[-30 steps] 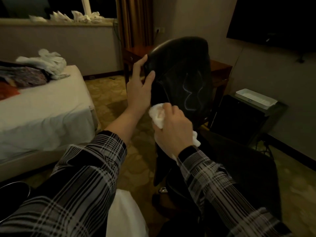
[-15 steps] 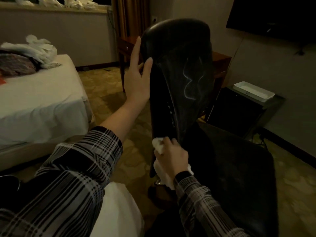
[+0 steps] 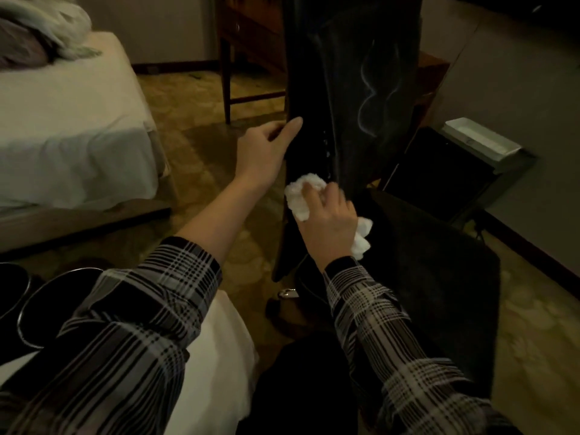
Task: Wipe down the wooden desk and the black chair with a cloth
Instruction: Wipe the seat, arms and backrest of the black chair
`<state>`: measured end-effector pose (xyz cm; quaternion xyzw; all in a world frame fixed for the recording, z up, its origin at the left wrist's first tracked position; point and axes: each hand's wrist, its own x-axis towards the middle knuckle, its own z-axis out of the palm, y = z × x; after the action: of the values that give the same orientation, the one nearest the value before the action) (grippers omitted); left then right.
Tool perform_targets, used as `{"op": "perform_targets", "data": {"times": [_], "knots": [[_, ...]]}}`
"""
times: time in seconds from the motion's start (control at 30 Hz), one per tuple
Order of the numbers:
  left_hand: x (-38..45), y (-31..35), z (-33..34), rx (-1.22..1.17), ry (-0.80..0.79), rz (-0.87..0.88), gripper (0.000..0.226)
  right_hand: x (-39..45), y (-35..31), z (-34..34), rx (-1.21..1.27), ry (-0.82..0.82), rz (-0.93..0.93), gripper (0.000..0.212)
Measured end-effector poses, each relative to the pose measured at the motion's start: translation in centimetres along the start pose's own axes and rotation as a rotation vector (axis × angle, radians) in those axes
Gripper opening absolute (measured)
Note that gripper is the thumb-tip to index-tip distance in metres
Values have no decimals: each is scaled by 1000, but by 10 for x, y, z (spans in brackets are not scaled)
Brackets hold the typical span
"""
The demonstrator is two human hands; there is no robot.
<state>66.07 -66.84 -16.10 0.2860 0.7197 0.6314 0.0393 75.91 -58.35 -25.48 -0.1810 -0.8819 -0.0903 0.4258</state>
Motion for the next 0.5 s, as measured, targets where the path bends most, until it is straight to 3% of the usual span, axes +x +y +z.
{"op": "perform_targets", "data": {"times": [0.17,0.23,0.3,0.37,0.5], "knots": [[-4,-19,-6,-120,-55,-96,33,-39,-24,15,-27,-510,191,53],[-4,-19,-11,-104,-86,-102,35,-35,-24,11,-22,-668,180,49],[-5,-16,-12,-44,-100,-92,35,-26,-16,2,32,-713,165,37],[-6,-11,-9,46,-94,-75,36,-17,-8,-16,148,-674,261,27],[-9,-9,-6,187,-17,-18,28,11,-1,-43,329,-35,234,36]]}}
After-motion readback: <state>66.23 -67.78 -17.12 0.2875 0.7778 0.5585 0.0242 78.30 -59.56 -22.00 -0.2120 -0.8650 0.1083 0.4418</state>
